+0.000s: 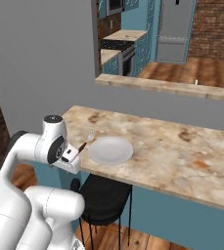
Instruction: Take the fork and place it on the left side of the plate. Then take the spoon and place it on the right side of the plate. Make sure they're directly next to the plate.
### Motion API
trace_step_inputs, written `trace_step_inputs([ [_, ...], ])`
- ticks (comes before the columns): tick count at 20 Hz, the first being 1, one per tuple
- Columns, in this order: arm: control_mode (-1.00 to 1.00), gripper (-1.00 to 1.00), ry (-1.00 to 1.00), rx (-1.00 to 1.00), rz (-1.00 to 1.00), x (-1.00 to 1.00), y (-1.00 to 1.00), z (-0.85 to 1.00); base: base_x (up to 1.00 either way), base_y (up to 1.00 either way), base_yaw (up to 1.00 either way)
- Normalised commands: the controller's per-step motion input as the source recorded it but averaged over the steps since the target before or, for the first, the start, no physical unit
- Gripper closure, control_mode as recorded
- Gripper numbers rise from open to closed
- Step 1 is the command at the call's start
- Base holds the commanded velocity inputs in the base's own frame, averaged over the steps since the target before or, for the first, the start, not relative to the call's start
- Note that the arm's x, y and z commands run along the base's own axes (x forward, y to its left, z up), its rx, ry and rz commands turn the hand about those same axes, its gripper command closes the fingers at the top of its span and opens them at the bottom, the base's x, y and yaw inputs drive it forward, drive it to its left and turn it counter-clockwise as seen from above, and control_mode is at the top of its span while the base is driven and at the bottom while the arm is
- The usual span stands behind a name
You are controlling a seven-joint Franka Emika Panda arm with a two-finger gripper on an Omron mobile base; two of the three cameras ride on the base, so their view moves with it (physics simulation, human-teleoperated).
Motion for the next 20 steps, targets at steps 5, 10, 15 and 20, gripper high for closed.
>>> trace_step_inputs([
  [5, 1.00, -1.00, 0.00, 0.00, 0.00, 0.00, 0.00, 0.00, -0.06, 0.00, 0.00],
  [10, 1.00, -1.00, 0.00, 0.00, 0.00, 0.00, 0.00, 0.00, -0.91, 0.00, 0.01],
  [15, 1.00, -1.00, 0.00, 0.00, 0.00, 0.00, 0.00, 0.00, -0.72, -0.04, -0.21],
  [20, 1.00, -1.00, 0.00, 0.00, 0.00, 0.00, 0.00, 0.00, -0.20, -0.15, -0.61],
])
